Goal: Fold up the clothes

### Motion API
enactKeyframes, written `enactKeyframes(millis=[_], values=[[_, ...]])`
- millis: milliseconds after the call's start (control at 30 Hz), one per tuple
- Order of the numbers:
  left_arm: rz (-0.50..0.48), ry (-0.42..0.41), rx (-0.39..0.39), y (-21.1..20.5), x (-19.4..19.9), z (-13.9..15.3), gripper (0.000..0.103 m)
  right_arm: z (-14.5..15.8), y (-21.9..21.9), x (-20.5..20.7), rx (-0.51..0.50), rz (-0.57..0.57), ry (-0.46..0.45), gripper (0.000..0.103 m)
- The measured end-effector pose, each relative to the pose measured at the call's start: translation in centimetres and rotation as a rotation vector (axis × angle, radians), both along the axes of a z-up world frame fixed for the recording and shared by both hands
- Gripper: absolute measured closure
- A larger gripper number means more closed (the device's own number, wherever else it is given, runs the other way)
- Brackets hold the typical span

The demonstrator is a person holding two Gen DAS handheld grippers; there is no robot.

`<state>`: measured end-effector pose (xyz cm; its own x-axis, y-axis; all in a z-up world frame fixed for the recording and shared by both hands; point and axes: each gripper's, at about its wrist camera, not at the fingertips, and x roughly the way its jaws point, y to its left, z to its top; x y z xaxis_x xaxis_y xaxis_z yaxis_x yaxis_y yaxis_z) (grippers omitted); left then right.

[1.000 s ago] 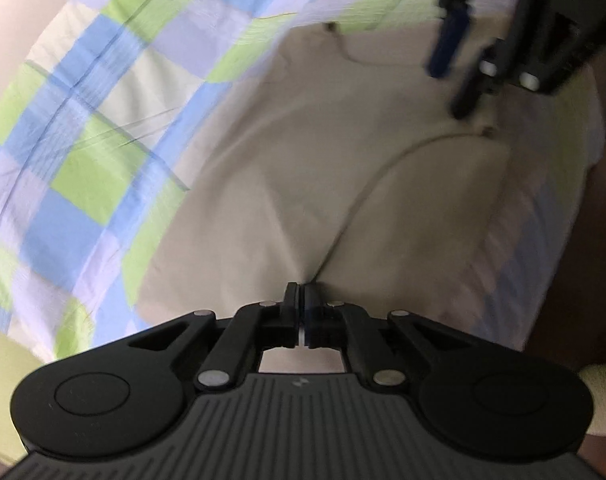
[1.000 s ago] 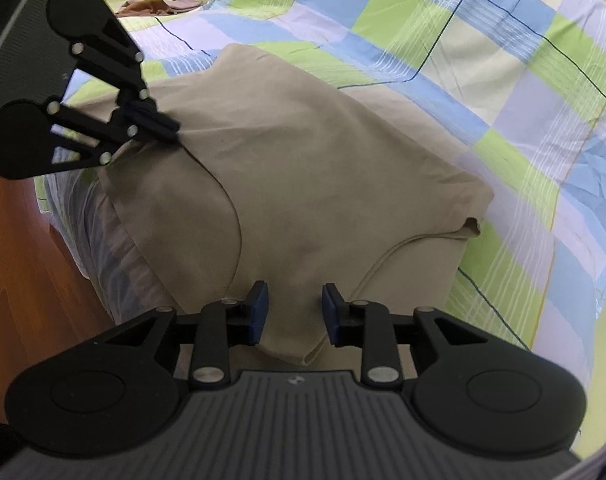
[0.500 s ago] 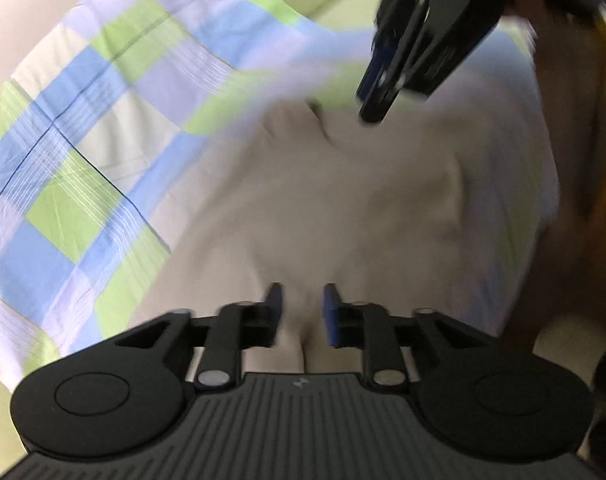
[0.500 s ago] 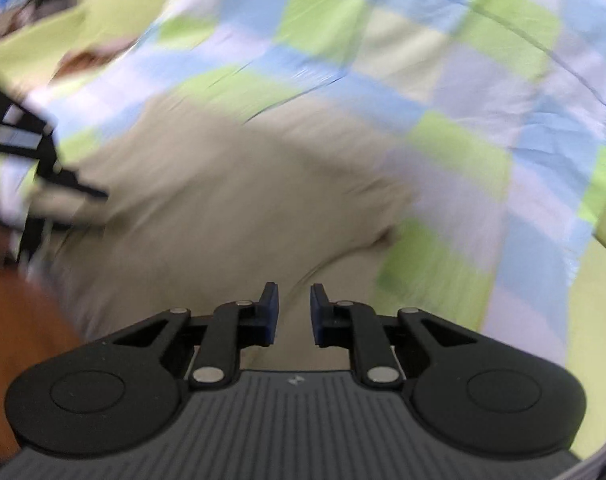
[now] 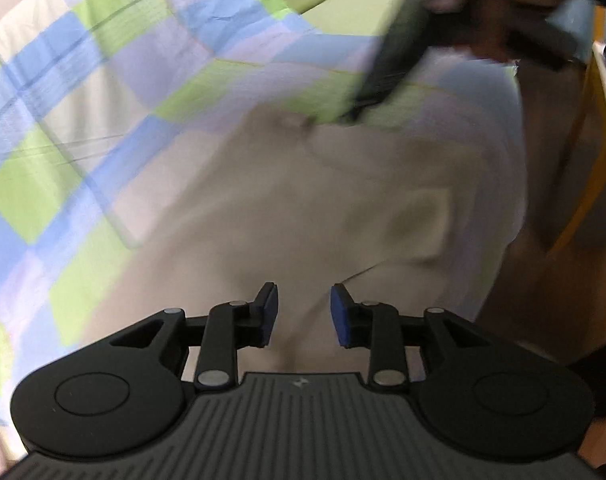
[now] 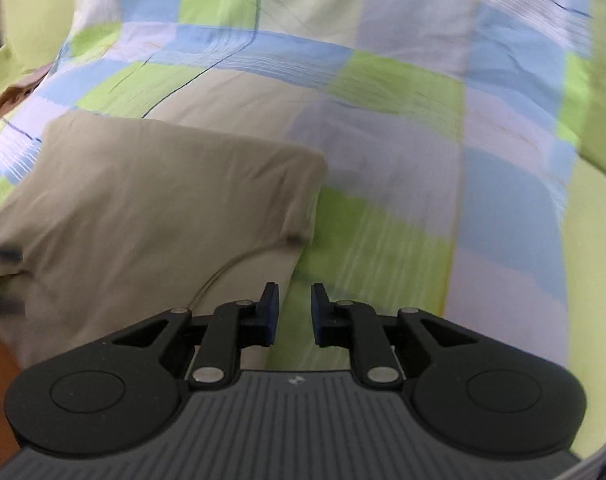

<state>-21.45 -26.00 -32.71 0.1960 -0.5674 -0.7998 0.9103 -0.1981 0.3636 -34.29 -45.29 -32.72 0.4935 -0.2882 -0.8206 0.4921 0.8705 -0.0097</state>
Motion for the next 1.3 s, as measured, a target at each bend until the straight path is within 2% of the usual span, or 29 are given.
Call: enactKeyframes(millis=[67,100,133,167,300,367,433,533,567,700,767,800,833,1000,1033,1133,1300], values=[[0.049,-0.033,0.025,-0.1,3.9,0.8,0.064,0.6,2.9,0.0,0.008,-0.004,-0.008,0.089],[0.054,-0.036,0.026,-0.2,3.9,1.0,0.064,0.6,4.2,0.4,0.006,0.003,-0.011,0.089],[0.075,-0.047,0.037,-0.4,5.9,1.2,0.064,0.8,6.2,1.5,-0.010,0.017,-0.016,0.089],[0.091,-0.053,0.051,-0.6,9.6,1.5,0.064,0.8,7.8,2.5,-0.028,0.030,-0.019,0.089],[0.012,-0.010,0.053,-0.5,15.7,0.9,0.064,-0.1,14.6,8.8,-0.147,0.105,-0.051,0.083],[-0.049,0.030,0.046,-0.3,18.0,0.2,0.064,-0.9,17.7,13.0,-0.228,0.124,-0.050,0.074],[-0.116,0.078,0.038,0.1,20.1,-0.4,0.064,-2.3,21.6,18.0,-0.363,0.148,-0.013,0.069],[-0.226,0.164,0.024,1.0,23.0,-1.0,0.064,-4.4,24.0,23.2,-0.460,0.145,0.062,0.069],[-0.253,0.168,0.013,1.3,23.6,-1.3,0.064,-5.0,24.3,24.8,-0.486,0.143,0.088,0.069],[-0.273,0.191,-0.001,2.2,25.8,-2.2,0.064,-7.3,24.4,28.6,-0.611,0.176,0.180,0.069],[-0.273,0.211,-0.009,1.9,26.5,-2.6,0.064,-8.3,24.2,29.6,-0.668,0.206,0.217,0.076],[-0.290,0.220,-0.015,1.9,26.6,-2.8,0.064,-8.5,23.9,29.9,-0.666,0.213,0.222,0.083],[-0.307,0.229,-0.021,1.9,26.8,-3.0,0.064,-8.1,23.2,30.0,-0.633,0.192,0.205,0.094],[-0.374,0.288,-0.058,0.5,26.5,-3.2,0.064,-3.8,20.0,28.1,-0.446,-0.050,0.028,0.097],[-0.397,0.317,-0.077,0.2,26.1,-3.0,0.064,-3.2,19.5,27.7,-0.408,-0.071,-0.001,0.097],[-0.412,0.327,-0.105,-0.4,25.5,-2.9,0.059,-2.1,18.4,26.6,-0.317,-0.096,-0.070,0.097],[-0.390,0.315,-0.143,-1.9,24.3,-3.5,0.058,-1.7,17.8,26.0,-0.288,-0.127,-0.114,0.097]])
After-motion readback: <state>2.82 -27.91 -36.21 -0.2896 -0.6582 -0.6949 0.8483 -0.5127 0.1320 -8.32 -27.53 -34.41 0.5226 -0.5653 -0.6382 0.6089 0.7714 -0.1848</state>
